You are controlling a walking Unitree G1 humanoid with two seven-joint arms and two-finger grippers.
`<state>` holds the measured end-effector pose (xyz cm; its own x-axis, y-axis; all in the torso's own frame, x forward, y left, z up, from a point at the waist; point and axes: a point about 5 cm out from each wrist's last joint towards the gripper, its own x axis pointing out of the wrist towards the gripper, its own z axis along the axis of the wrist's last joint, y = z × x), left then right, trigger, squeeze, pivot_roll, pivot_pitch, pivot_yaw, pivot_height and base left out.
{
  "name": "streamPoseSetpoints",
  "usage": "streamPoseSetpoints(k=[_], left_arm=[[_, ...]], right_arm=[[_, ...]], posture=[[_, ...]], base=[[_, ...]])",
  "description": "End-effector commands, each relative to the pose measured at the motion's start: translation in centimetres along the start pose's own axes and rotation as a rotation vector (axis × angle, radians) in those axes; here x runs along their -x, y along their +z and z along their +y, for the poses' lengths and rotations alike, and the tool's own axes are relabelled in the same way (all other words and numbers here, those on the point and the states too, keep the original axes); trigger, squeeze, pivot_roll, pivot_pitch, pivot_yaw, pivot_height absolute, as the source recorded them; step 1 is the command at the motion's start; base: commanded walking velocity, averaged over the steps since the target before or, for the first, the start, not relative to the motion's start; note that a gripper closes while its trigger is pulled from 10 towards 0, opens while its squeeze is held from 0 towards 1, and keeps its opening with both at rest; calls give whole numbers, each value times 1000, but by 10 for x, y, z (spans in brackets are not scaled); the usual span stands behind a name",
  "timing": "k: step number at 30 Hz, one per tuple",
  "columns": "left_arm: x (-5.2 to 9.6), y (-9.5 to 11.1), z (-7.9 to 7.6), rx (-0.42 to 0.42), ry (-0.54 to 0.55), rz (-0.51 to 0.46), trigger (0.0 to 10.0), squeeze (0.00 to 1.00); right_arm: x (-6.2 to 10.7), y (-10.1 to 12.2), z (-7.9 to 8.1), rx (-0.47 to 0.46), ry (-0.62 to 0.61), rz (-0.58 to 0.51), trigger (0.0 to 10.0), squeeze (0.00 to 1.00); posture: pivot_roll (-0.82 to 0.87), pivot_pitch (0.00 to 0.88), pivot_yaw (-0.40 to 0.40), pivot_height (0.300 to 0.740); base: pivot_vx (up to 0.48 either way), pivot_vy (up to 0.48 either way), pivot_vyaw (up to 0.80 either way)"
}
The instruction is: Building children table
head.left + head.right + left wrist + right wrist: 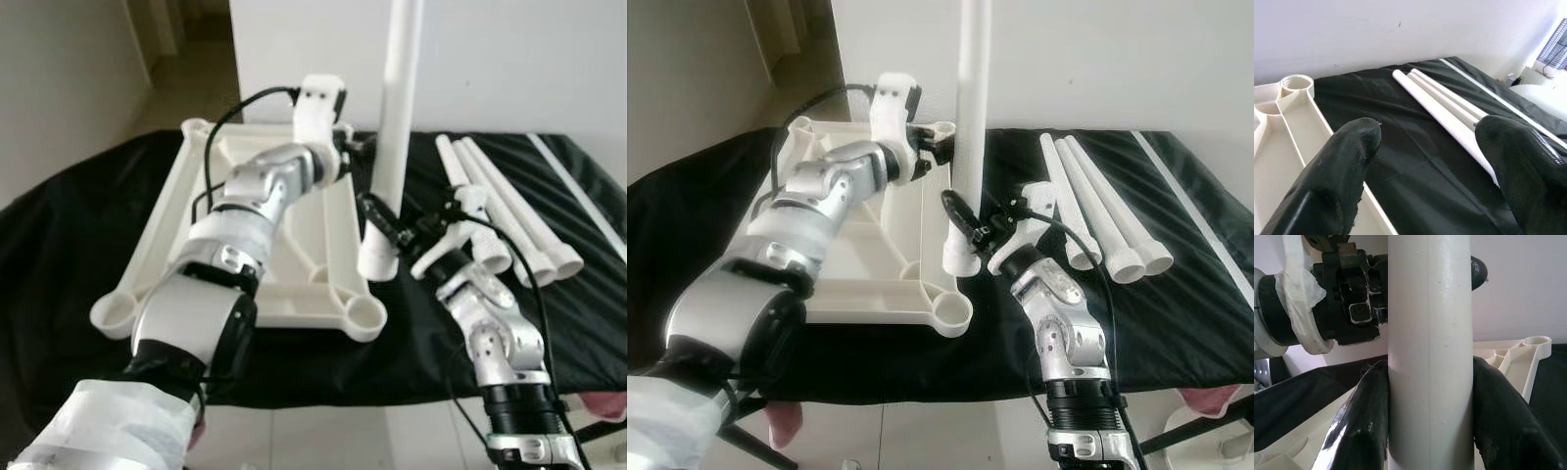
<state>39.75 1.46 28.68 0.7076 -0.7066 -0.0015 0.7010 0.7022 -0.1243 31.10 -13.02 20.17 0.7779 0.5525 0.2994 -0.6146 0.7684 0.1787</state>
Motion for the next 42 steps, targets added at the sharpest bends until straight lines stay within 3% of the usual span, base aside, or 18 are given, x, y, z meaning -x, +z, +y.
streamPoseSetpoints(k=[1, 10, 23, 26, 28, 32, 36, 37, 38, 42], left_arm=[[-6, 19, -30, -40, -235, -55, 10000, 0], [-7, 31, -46, -89, -280, -98, 10000, 0], [-5, 38, -49, -110, -278, -125, 10000, 0], [1, 42, -28, -142, -186, -157, 10000, 0], [3, 40, -23, -146, -174, -158, 10000, 0], [14, 26, -3, -146, -116, -128, 10000, 0], [16, 23, -1, -144, -112, -126, 10000, 0], [20, 14, 4, -148, -99, -123, 10000, 0], [26, 6, 7, -197, -82, -154, 10000, 0], [40, -9, 7, -262, -87, -217, 10000, 0]], right_arm=[[-3, -12, 2, -26, 13, 63, 10000, 0], [-7, -15, 4, -21, 39, 88, 10000, 0], [-10, -18, 6, -22, 60, 100, 10000, 0], [-8, -16, 9, 6, 59, 90, 10000, 0], [-7, -15, 9, 14, 52, 83, 10000, 0], [-3, -9, 12, 35, 28, 47, 10000, 0], [-3, -8, 13, 33, 23, 46, 10000, 0], [-1, -8, 14, 35, 2, 37, 10000, 0], [2, -8, 15, 36, -19, 27, 10000, 0], [8, -7, 17, 58, -58, 1, 10000, 0]], posture=[[30, 0, -4, 740], [35, 0, -13, 740], [41, 0, -16, 740], [38, 0, -12, 740], [38, 0, -11, 740], [33, 0, -3, 740], [33, 0, -3, 740], [38, 0, -6, 740], [38, 0, -5, 740], [41, 0, -3, 740]], base=[[0, 0, 0], [0, 0, 0], [0, 0, 0], [0, 0, 0], [0, 0, 0], [0, 0, 0], [0, 0, 0], [0, 0, 0], [0, 0, 0], [0, 0, 0]])
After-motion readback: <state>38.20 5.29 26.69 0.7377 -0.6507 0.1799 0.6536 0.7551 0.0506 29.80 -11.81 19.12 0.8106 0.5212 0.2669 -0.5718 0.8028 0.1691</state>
